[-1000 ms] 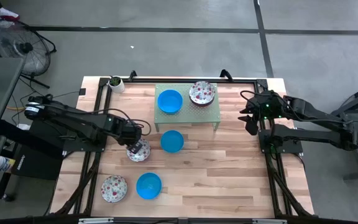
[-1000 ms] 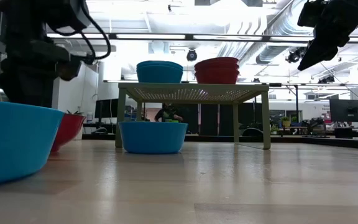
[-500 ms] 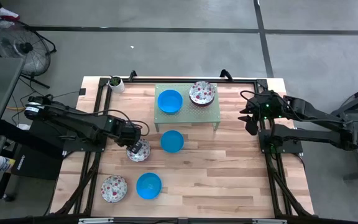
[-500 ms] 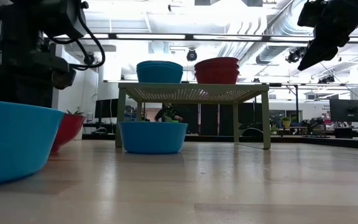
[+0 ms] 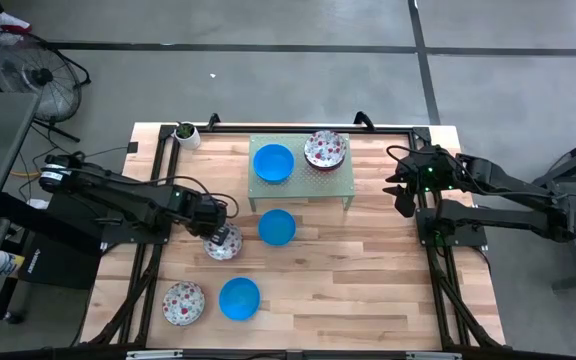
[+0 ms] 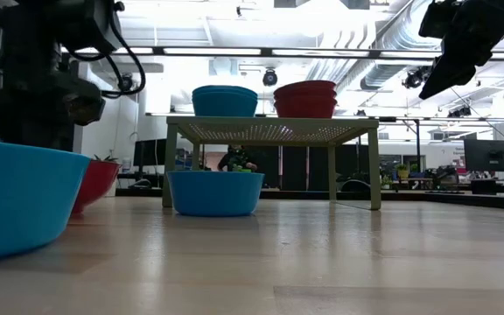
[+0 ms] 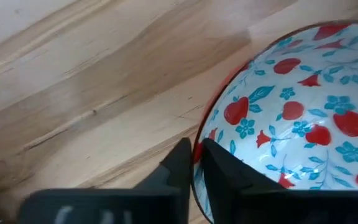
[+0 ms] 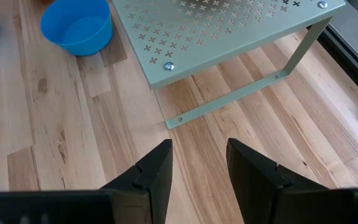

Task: Pick & Place Mini bowls
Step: Stack the red bowl on top of the red bowls on the shelf

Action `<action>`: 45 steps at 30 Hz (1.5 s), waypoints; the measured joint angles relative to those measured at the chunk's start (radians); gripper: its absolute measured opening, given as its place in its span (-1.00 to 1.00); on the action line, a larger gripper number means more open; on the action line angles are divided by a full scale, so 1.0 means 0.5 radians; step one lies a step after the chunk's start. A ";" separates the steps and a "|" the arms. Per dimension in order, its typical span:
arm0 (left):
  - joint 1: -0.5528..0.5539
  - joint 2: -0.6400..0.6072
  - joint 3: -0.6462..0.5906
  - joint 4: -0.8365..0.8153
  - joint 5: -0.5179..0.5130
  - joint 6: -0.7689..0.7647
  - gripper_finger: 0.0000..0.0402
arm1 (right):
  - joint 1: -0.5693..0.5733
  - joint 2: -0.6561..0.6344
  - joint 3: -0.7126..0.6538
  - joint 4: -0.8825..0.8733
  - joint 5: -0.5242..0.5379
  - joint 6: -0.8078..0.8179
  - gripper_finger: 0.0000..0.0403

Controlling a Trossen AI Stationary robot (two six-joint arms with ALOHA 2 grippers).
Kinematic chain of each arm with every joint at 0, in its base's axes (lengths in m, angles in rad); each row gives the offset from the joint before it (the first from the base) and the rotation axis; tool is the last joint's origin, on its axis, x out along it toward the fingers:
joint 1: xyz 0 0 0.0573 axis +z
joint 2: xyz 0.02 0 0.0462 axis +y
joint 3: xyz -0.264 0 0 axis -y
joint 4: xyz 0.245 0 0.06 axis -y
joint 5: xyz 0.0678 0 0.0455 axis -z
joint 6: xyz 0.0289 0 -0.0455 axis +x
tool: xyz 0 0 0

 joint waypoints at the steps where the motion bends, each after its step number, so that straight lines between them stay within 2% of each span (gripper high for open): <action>1: 0.001 -0.004 0.004 0.005 0.000 -0.003 -0.93 | 0.000 0.000 0.000 0.000 0.000 0.000 -0.31; 28: 0.000 -0.008 0.001 0.084 -0.080 0.016 -0.98 | 0.000 -0.001 0.000 0.001 0.010 0.005 -0.31; 35: 0.001 -0.149 -0.011 0.055 -0.297 0.012 -0.99 | 0.000 0.000 0.000 0.000 0.010 0.005 -0.31; 45: 0.001 -0.374 -0.009 0.041 -0.472 -0.022 -0.99 | 0.000 -0.001 0.000 0.000 0.010 0.005 -0.31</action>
